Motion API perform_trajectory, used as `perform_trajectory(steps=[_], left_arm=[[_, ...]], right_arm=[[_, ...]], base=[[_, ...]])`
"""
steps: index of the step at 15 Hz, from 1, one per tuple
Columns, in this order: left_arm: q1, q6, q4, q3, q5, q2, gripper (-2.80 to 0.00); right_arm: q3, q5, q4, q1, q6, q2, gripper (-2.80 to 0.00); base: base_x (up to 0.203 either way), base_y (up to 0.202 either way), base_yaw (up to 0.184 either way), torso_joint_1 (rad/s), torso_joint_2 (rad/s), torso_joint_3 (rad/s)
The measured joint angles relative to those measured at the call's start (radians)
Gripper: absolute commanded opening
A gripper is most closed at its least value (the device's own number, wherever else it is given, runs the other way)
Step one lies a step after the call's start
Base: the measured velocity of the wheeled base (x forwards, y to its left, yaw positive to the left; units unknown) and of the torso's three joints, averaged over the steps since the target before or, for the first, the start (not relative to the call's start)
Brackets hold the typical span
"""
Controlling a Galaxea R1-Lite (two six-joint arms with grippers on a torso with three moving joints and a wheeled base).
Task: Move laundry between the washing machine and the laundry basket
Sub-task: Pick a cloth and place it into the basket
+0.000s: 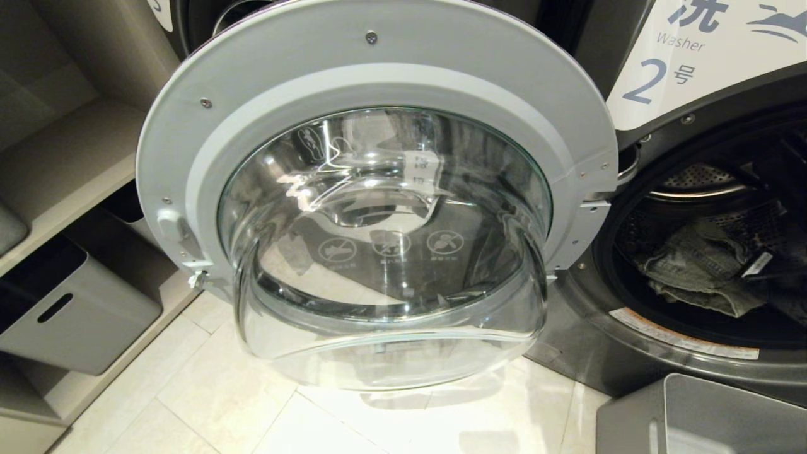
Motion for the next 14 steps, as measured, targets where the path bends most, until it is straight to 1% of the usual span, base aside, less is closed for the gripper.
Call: perform_trajectory(steps=[3, 7, 9, 11, 14], left_arm=[[0.000, 0.000, 0.000, 0.000, 0.000, 0.000, -2.80], [0.000, 0.000, 0.000, 0.000, 0.000, 0.000, -2.80], [0.000, 0.000, 0.000, 0.000, 0.000, 0.000, -2.80], [0.000, 0.000, 0.000, 0.000, 0.000, 0.000, -2.80], [0.000, 0.000, 0.000, 0.000, 0.000, 0.000, -2.80]], right_arm=[[0.087, 0.000, 0.071, 0.000, -0.033, -0.143, -2.80], [0.163, 0.003, 0.279, 0.003, -0.045, -0.326, -2.80], [0.170, 0.003, 0.366, 0.010, -0.041, -0.419, -2.80], [0.166, 0.001, 0.408, 0.017, -0.039, -0.510, -2.80], [0.108, 0.000, 0.506, 0.022, -0.032, -0.624, -2.80]], base=[[0.000, 0.000, 0.000, 0.000, 0.00, 0.000], [0.000, 0.000, 0.000, 0.000, 0.00, 0.000], [0.000, 0.000, 0.000, 0.000, 0.00, 0.000], [0.000, 0.000, 0.000, 0.000, 0.00, 0.000], [0.000, 0.000, 0.000, 0.000, 0.00, 0.000]])
